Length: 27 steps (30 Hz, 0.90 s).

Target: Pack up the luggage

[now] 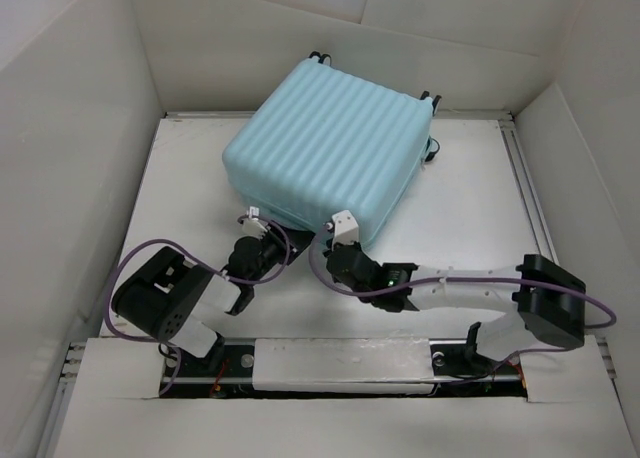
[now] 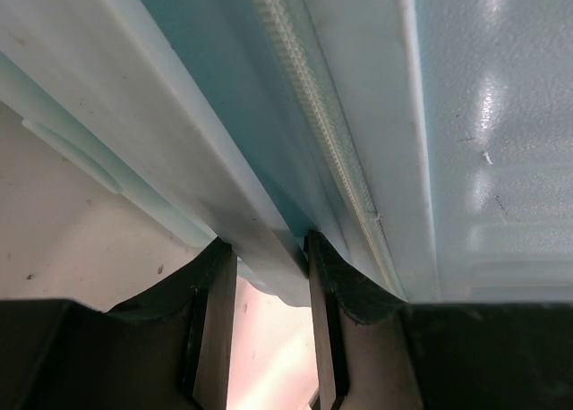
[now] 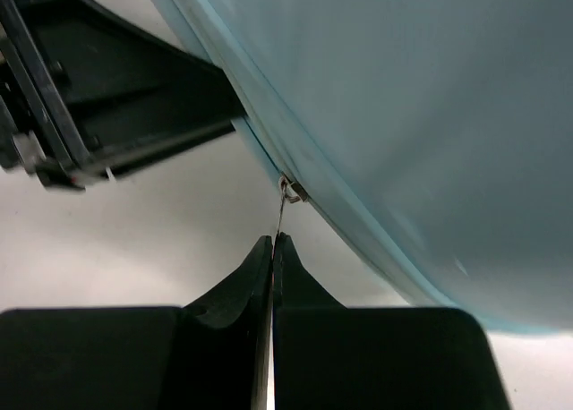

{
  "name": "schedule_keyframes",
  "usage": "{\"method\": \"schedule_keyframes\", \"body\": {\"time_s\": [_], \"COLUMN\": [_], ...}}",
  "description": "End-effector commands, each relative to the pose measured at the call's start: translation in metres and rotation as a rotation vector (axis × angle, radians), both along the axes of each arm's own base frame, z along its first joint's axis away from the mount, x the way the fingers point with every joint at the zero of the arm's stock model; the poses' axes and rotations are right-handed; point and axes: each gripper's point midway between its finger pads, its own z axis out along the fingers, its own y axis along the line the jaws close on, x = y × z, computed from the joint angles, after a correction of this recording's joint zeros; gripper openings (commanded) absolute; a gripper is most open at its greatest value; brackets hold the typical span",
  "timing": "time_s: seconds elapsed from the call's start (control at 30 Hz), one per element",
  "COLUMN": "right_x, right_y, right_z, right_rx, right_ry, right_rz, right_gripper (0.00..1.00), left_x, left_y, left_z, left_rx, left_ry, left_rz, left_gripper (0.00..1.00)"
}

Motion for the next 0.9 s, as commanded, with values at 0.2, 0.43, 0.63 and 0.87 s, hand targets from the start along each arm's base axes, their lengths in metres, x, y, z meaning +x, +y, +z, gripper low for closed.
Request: {"method": "schedule_keyframes", "body": {"time_s": [0.2, 0.43, 0.63, 0.87], "right_x": [-0.011, -0.005, -0.023, -0.066], "right_y": [0.1, 0.106, 0.08, 0.05], "right_z": [0.042, 0.052, 0.055, 0.064], "right_rx": [0.125, 0.101, 0.164, 0.226], "right_ry": [-0.028, -0.078, -0.036, 0.032], "right_rz": [0.163, 0.247, 0.232, 0.326], "right_gripper": [0.0, 0.0, 0.08, 0.66], "left_x": [-0.051, -0.047, -0.056, -0.057], "left_y": [-0.03, -0.031, 0.0, 0.067], "left_z": [0.067, 0.084, 0.096, 0.139], "left_rx": [-0.125, 0.015, 0.172, 0.289], "left_ry": [-0.218, -0.273, -0.294, -0.349], "left_rz": [-0.281, -0.305, -0.223, 0.064], "left_gripper": [0.0, 0.0, 0.8, 0.96]}}
